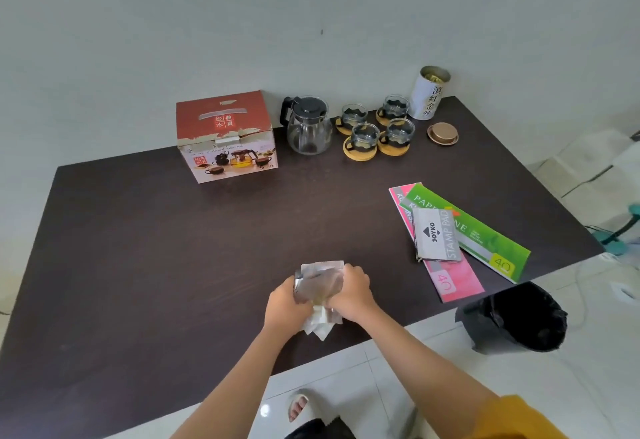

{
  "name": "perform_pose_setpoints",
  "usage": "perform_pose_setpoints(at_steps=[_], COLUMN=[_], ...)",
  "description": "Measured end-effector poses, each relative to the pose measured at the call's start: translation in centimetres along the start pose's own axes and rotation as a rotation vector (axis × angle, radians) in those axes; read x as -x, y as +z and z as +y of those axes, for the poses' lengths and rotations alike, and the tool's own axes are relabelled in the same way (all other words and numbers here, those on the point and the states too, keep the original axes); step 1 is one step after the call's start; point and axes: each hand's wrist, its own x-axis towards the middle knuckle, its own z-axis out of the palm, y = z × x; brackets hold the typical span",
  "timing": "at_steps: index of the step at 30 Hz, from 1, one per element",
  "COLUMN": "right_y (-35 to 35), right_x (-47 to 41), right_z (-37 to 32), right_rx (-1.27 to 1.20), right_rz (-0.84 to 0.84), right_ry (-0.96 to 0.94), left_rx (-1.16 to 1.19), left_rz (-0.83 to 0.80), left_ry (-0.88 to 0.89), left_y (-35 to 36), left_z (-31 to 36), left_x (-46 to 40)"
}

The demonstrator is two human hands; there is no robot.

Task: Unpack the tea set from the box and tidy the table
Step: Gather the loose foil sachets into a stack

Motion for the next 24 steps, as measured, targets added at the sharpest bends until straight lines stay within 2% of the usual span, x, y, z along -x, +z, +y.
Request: perform_pose_setpoints(at_steps=[3, 9, 13, 19, 24], right_y=[-1.7, -8.1, -12.8, -20.4, -26.1], right_x=[0.8, 2.6, 4.3, 7.6, 11.2], right_z=[1.7, 7.1, 12.1, 23.3, 32.2], right_rx=[-0.231, -0.447, -0.503, -0.663, -0.718], right_rz=[-0.018, 0.068, 0.166, 0.327, 0.345], right_ry=[-0.039, -0.001, 0.062, 0.173, 0.202], left_rx=[0.088, 0.25, 0.254, 0.15, 0.142], left_rz=[-0.07, -0.303, -0.407, -0.506, -0.642], left_ry=[-0.014, 0.039, 0.075, 0.185, 0.223], left_y=[0.4, 5.0, 10.7, 21.1, 29.9], left_z=[1.3, 7.4, 12.4, 19.8, 25.1], left_x=[0.0, 0.3, 1.2, 3.9, 7.6])
